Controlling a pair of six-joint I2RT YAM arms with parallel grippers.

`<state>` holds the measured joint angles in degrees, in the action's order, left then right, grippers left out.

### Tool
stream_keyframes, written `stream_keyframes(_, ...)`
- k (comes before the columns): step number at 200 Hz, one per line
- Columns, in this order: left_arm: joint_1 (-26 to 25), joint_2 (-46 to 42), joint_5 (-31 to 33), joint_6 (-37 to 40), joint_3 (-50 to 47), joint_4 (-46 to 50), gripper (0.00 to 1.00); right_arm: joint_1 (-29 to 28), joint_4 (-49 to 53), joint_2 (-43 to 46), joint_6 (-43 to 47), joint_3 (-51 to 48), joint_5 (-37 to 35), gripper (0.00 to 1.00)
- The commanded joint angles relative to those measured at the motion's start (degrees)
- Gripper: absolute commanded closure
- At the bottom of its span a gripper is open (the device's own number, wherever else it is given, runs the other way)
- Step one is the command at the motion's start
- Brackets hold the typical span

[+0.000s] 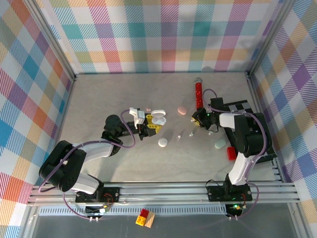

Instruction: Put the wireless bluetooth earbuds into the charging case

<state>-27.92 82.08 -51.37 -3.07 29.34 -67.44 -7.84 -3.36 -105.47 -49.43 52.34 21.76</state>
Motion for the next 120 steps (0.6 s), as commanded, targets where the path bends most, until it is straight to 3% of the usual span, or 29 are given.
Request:
stream_keyframes(1, 0.68, -0.96, -0.69, 1.25, -0.3, -0.83, 0.66, -0.25, 0.43, -2.37, 1.97, 1.1, -2.77, 0.75)
stream_keyframes(26, 0.68, -0.63, -0.66, 1.27, -0.38, -1.07, 0.66, -0.21, 2.4, -1.9, 2.88, 1.63, -3.77, 0.81)
stream_keyframes(120, 0.68, 0.69, -0.92, 0.24, -0.43, -3.35, 0.66, -0.34, 6.05, 2.29, 6.87, 1.45, -4.87, 0.82)
